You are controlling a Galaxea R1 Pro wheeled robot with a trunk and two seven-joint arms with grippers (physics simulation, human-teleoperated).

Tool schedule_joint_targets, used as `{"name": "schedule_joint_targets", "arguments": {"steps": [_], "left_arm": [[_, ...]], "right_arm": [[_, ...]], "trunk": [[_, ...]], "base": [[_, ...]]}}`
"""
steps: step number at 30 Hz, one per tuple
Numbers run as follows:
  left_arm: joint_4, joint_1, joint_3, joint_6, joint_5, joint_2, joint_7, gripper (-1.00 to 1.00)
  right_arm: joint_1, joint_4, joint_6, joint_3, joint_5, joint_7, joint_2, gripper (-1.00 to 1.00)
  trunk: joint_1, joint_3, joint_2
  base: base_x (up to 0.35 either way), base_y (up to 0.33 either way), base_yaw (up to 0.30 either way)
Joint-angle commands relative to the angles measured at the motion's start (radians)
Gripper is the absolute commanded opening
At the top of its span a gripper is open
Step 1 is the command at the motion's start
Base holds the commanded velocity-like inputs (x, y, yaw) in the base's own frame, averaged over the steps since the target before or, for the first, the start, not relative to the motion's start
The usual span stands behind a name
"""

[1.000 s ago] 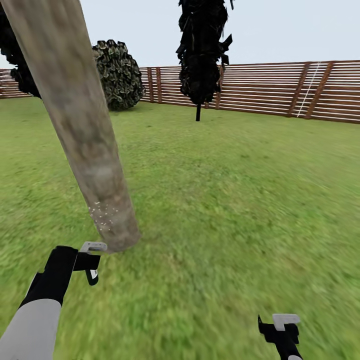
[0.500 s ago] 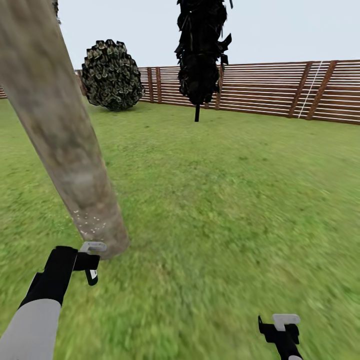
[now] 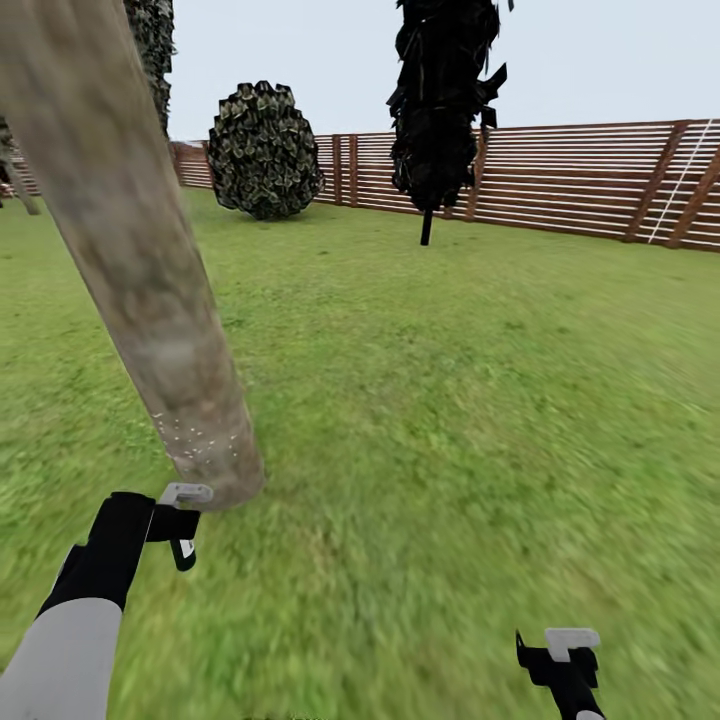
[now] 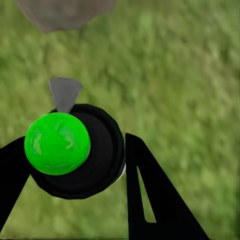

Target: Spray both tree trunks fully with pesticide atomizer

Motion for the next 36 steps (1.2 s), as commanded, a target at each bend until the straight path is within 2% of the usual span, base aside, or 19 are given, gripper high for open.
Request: {"name": "schedule_joint_targets", "arguments": {"steps": [1,18,19,22,24,30,36], "left_arm": [[-0.001,-0.001,0.002,0.002,-0.01,-0.001,-0.01,-1.0],[-0.002,-0.001,0.004,0.003,-0.01,0.002,-0.01,-1.0],[-0.002,-0.002,0.007,0.003,-0.01,0.002,-0.01,-1.0],[-0.007,-0.002,0.072,0.002,-0.009,0.001,-0.01,-1.0],[-0.009,-0.002,0.096,0.0,-0.008,0.0,-0.011,-1.0],[-0.01,-0.001,0.09,-0.006,-0.008,-0.005,-0.012,-1.0],[-0.005,-0.002,0.09,-0.058,-0.015,-0.008,-0.009,-1.0]], "right_arm": [[0.0,0.0,-0.003,0.009,-0.009,-0.002,0.0,1.0],[0.0,0.0,-0.003,0.009,-0.009,-0.002,0.0,1.0],[0.0,0.0,-0.003,0.009,-0.009,-0.002,0.0,1.0],[0.0,0.0,-0.003,0.009,-0.009,-0.002,0.0,1.0],[0.0,0.0,-0.003,0.009,-0.009,-0.002,0.0,1.0],[0.0,0.0,-0.002,0.009,-0.009,-0.002,0.0,1.0],[0.0,0.0,-0.002,0.009,-0.008,-0.002,0.001,1.0]], "trunk": [[0.0,-0.001,0.0],[0.0,-0.001,0.0],[0.0,-0.001,0.0],[0.0,-0.001,0.0],[0.0,-0.001,0.0],[0.0,-0.001,0.0],[0.0,-0.001,0.0]], "base": [[0.0,-0.272,0.278],[0.123,-0.258,0.039],[0.175,-0.244,0.166],[0.183,-0.239,0.241],[0.209,-0.219,0.27],[0.231,-0.2,0.278],[0.28,-0.12,0.279]]}}
